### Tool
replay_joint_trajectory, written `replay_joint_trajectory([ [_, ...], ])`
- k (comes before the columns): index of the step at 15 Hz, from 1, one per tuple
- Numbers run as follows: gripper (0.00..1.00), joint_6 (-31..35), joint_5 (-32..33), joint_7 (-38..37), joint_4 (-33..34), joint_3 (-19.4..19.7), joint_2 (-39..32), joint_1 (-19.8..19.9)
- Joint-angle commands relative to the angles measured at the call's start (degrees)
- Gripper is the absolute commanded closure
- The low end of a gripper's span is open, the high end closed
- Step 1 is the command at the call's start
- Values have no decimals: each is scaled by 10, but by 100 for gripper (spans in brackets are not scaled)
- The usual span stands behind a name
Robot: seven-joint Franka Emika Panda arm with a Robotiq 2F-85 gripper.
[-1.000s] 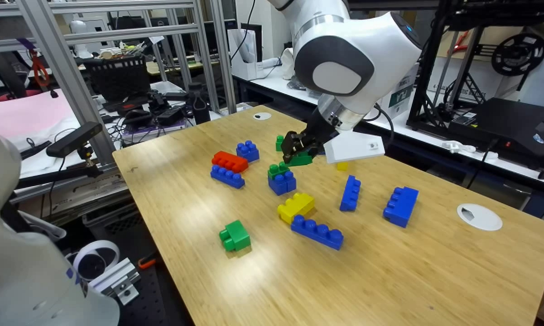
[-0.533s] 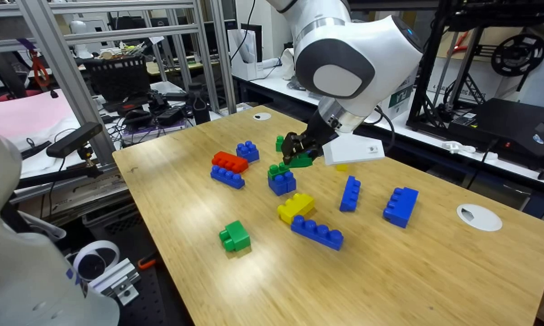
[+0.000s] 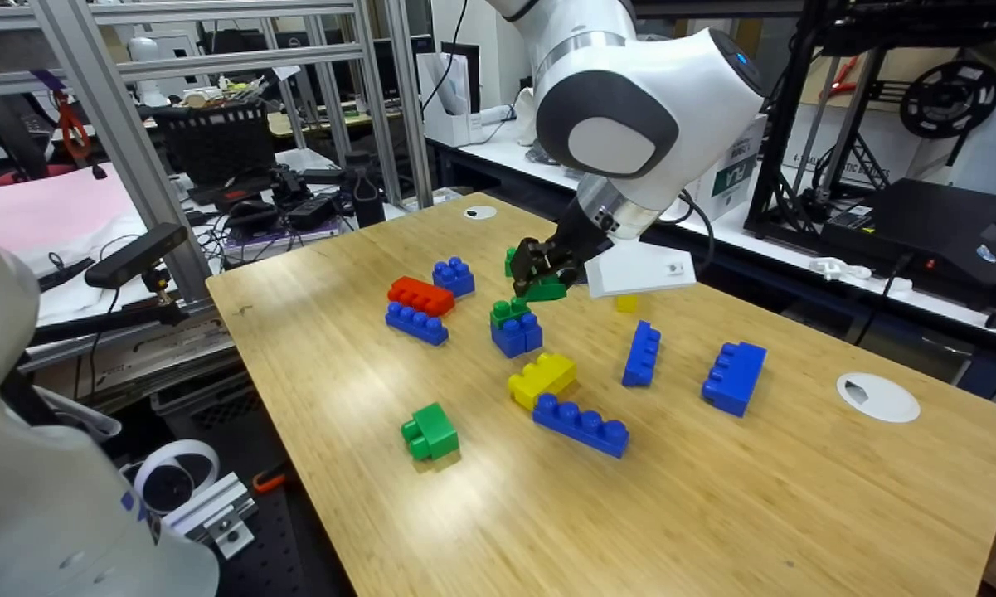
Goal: Turn the blue legos with the green legos on the top anti clockwise then put the green legos on top of the same legos
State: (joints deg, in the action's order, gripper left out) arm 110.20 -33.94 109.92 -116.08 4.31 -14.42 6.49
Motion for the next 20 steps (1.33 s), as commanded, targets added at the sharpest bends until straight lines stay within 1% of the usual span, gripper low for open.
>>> replay_joint_trajectory([
  [1, 55, 8, -54, 43, -22, -21, 8, 17],
  [7, 55, 11, -163, 132, -64, -16, 6, 23],
  [13, 55, -1, -248, 203, -86, -7, -6, 29],
  [16, 55, 0, -263, 220, -89, -6, -13, 24],
  [20, 55, 1, -255, 224, -89, -7, -27, 19],
])
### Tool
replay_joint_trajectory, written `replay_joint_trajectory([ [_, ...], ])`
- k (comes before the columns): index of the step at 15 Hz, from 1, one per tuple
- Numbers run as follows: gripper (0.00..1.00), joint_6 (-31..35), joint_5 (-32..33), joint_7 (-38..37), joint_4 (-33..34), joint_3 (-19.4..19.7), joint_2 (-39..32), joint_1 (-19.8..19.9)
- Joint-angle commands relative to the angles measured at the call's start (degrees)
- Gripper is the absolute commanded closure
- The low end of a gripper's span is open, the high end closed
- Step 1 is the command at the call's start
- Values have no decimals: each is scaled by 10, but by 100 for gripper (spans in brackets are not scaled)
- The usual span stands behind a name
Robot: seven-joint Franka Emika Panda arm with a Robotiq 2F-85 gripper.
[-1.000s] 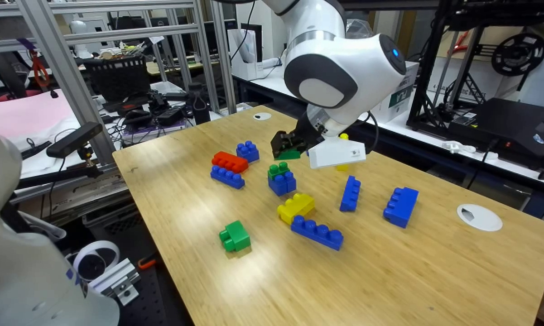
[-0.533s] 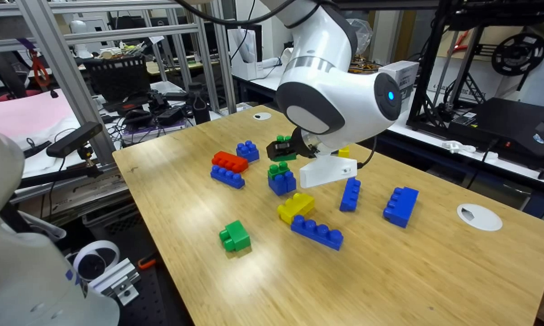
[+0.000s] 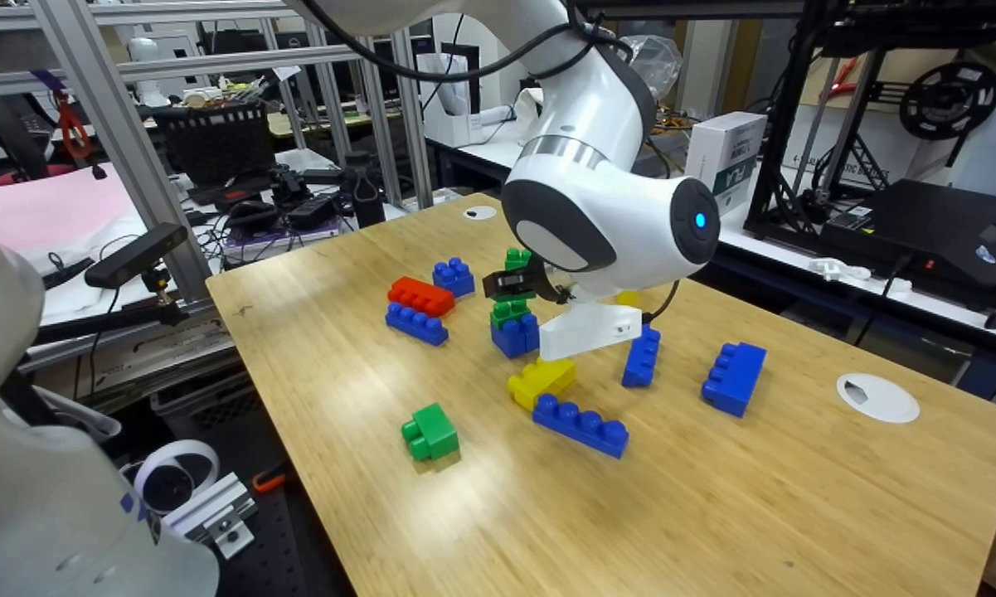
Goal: Turn the blue legos with the green legos on the top anti clockwise then put the green legos on top of the same legos
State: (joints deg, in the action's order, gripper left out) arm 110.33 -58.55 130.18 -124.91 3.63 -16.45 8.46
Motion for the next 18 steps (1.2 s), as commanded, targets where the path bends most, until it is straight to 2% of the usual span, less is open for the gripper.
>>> replay_joint_trajectory([
  [1, 55, 0, -8, 23, 1, 0, -10, -1],
  [18, 55, 1, -10, 86, 40, -9, -61, -4],
])
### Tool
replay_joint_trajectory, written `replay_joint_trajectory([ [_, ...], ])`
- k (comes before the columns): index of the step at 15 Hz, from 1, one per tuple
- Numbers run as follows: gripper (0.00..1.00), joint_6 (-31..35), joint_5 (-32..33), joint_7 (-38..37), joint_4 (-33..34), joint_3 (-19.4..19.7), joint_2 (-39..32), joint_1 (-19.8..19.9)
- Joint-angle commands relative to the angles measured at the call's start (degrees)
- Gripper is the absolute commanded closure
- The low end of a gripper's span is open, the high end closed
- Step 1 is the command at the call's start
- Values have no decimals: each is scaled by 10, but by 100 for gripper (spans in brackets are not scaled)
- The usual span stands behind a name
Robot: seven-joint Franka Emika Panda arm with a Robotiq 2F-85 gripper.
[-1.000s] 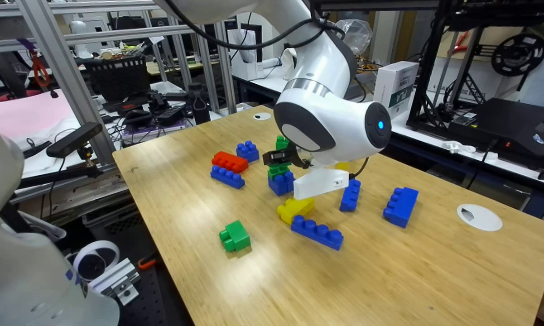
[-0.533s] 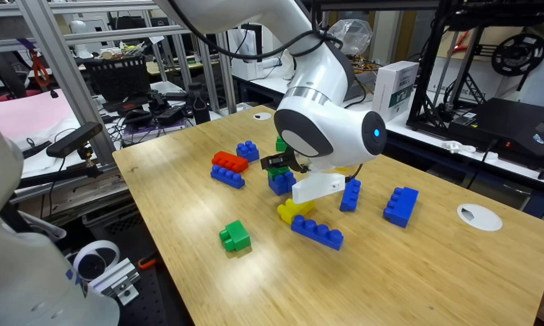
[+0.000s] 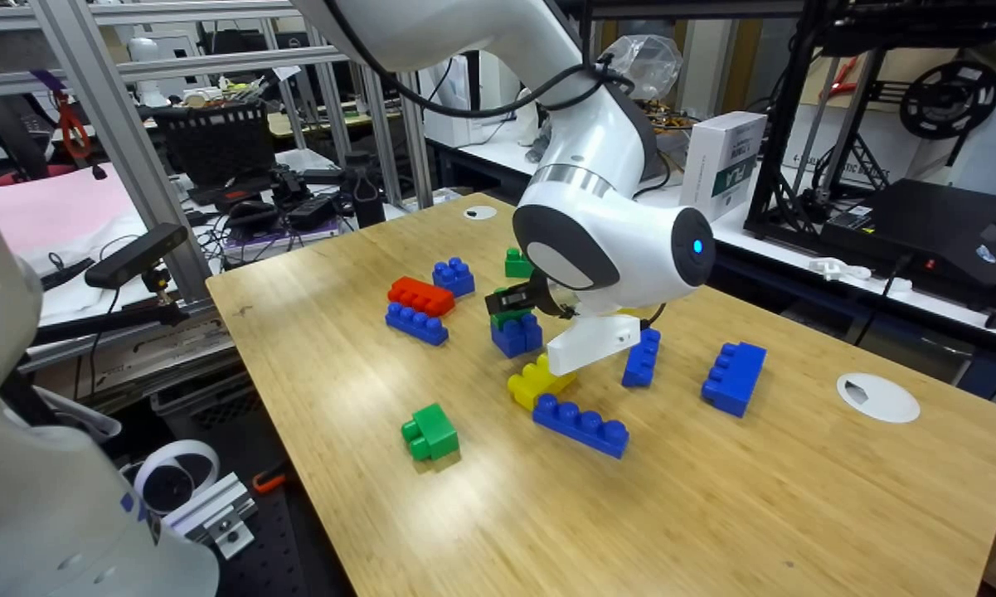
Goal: Turn the blue legos with the green legos on the top anti clockwise then put the green legos on top of the same legos
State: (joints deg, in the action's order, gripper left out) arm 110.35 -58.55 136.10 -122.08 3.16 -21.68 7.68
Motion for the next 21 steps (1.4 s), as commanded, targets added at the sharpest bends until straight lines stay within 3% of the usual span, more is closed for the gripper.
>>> replay_joint_trajectory([
  [1, 55, 1, -11, 30, 15, -4, -10, 4],
  [15, 55, -30, -41, 71, 52, -12, -65, 15],
  [21, 55, -92, -43, 100, 60, -8, -79, 26],
])
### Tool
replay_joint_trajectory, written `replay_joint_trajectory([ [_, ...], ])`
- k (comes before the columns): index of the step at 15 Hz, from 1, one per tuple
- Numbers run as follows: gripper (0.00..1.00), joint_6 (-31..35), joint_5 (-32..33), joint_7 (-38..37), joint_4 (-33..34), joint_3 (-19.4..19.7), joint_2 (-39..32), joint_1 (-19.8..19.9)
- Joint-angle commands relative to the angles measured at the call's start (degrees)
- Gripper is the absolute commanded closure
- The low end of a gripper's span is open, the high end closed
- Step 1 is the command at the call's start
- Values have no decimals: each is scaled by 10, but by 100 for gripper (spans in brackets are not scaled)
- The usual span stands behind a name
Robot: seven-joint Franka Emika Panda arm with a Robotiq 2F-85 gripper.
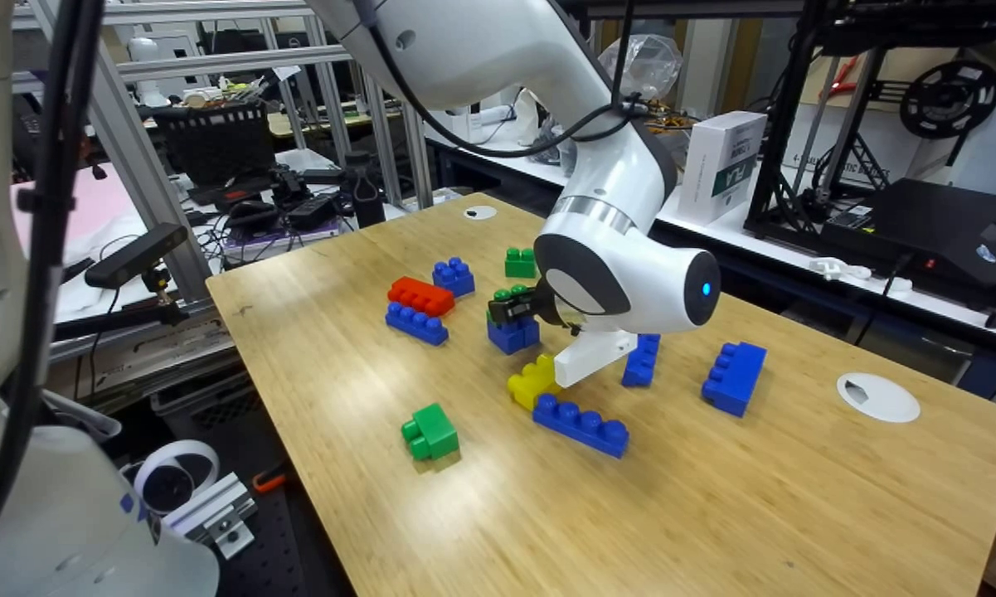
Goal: Turn the blue legos with the green legos on the top anti clockwise then put the green legos on top of the same legos
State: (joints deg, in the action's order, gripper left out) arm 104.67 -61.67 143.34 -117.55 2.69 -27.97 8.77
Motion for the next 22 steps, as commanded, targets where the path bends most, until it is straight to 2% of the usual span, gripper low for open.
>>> replay_joint_trajectory([
  [1, 55, -42, -11, 31, 15, -3, -18, 16],
  [7, 55, -60, -10, 48, 22, 1, -31, 21],
  [22, 55, -54, -10, 44, 46, -3, -48, 16],
])
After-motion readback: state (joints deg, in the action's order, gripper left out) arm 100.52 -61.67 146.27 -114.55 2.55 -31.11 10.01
